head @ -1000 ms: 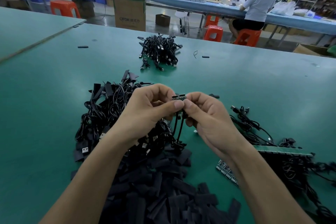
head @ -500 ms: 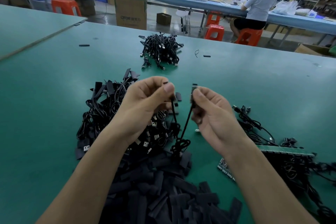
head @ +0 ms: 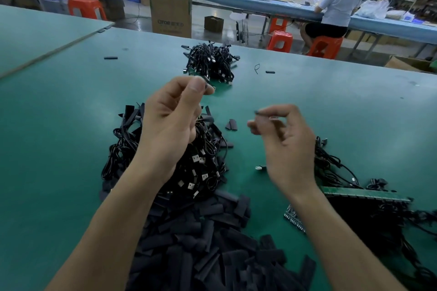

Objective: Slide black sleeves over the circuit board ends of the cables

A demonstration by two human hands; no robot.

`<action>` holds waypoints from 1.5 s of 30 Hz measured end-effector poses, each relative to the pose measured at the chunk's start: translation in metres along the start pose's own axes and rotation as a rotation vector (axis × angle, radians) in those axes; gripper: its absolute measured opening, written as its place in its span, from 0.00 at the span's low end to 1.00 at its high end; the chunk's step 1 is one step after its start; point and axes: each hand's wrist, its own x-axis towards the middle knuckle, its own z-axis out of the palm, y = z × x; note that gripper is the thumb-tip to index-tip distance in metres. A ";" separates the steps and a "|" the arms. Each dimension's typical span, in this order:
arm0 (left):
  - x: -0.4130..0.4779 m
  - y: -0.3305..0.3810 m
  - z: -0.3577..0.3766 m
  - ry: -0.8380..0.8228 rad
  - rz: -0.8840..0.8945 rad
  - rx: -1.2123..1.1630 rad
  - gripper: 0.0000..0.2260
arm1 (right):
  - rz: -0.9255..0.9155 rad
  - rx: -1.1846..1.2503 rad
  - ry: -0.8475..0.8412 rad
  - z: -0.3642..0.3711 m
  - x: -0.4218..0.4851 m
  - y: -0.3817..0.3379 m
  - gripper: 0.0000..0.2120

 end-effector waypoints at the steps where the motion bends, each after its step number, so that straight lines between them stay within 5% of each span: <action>1: -0.001 0.001 0.001 0.002 0.013 0.046 0.11 | -0.017 -0.089 -0.064 0.001 -0.003 0.004 0.09; 7: 0.002 -0.002 0.005 0.031 0.024 0.236 0.13 | 0.059 -0.409 -0.427 0.005 -0.015 0.024 0.02; 11: 0.003 -0.007 0.003 0.000 -0.038 0.248 0.14 | 0.212 -0.453 -0.771 0.002 -0.023 0.023 0.10; 20: 0.002 -0.012 0.000 -0.097 0.034 0.322 0.14 | 0.254 -0.468 -1.100 0.022 -0.043 -0.001 0.14; 32: 0.002 -0.012 0.002 -0.093 -0.003 0.297 0.08 | 0.233 -0.385 -1.070 0.028 -0.056 0.006 0.05; 45: 0.000 -0.017 0.002 -0.149 -0.033 0.396 0.10 | 0.279 0.043 -0.319 -0.004 -0.019 0.002 0.07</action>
